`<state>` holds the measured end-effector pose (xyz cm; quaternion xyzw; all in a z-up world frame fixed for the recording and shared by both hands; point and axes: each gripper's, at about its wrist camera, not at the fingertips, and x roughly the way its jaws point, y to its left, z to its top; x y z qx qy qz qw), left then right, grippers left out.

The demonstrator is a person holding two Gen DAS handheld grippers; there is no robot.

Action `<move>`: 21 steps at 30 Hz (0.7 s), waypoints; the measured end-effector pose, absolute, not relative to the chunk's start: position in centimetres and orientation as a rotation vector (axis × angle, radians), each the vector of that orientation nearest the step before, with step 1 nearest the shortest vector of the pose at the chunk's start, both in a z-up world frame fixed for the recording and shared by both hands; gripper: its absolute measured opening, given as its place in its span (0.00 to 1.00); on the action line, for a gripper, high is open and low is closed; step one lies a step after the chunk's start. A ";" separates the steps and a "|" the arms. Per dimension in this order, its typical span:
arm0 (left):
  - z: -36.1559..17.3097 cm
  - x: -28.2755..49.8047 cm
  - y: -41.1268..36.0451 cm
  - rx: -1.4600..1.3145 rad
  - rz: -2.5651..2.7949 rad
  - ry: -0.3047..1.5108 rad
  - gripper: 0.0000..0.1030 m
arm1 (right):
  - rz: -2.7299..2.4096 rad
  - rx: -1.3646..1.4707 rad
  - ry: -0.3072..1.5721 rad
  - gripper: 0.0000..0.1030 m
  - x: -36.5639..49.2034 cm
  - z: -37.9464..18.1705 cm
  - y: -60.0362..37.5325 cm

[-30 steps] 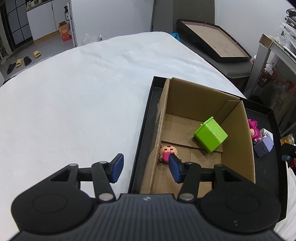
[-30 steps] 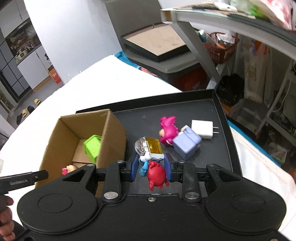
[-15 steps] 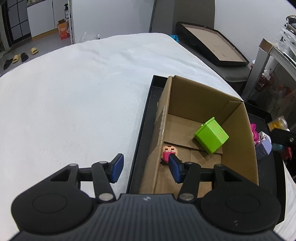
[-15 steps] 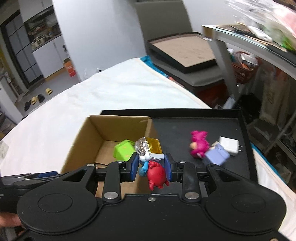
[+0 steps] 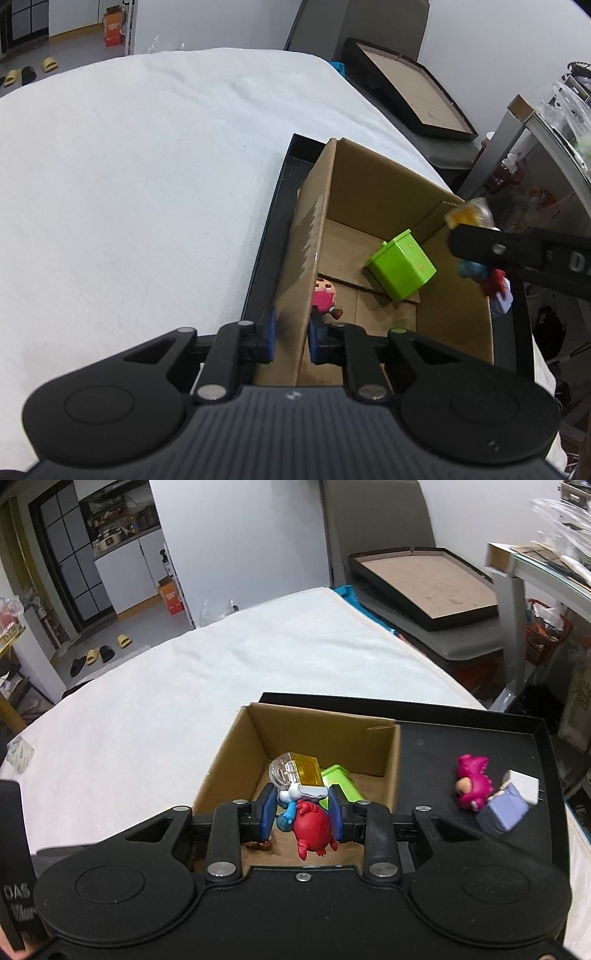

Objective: Organize rigid objects
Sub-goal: 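Carry the red-blue figure into the box and open the right gripper while the left grips the box wall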

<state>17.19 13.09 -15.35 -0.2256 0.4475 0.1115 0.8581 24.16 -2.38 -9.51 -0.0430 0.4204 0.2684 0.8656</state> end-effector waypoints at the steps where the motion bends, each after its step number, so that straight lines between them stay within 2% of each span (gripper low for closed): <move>1: -15.4 17.2 13.2 -0.480 0.232 0.939 0.16 | 0.565 -0.093 0.883 0.29 24.2 -9.6 -2.0; 15: -15.7 16.8 13.9 -0.515 0.209 0.932 0.16 | 0.599 -0.093 0.895 0.30 24.6 -10.3 1.4; 17: -15.7 16.8 13.9 -0.515 0.209 0.933 0.16 | 0.612 -0.064 0.878 0.36 24.6 -10.0 1.2; 18: -15.7 16.8 13.9 -0.516 0.211 0.935 0.16 | 0.616 -0.052 0.879 0.44 24.6 -9.9 1.1; 21: -15.7 16.7 13.9 -0.518 0.207 0.929 0.16 | 0.609 -0.040 0.879 0.46 24.4 -9.7 0.6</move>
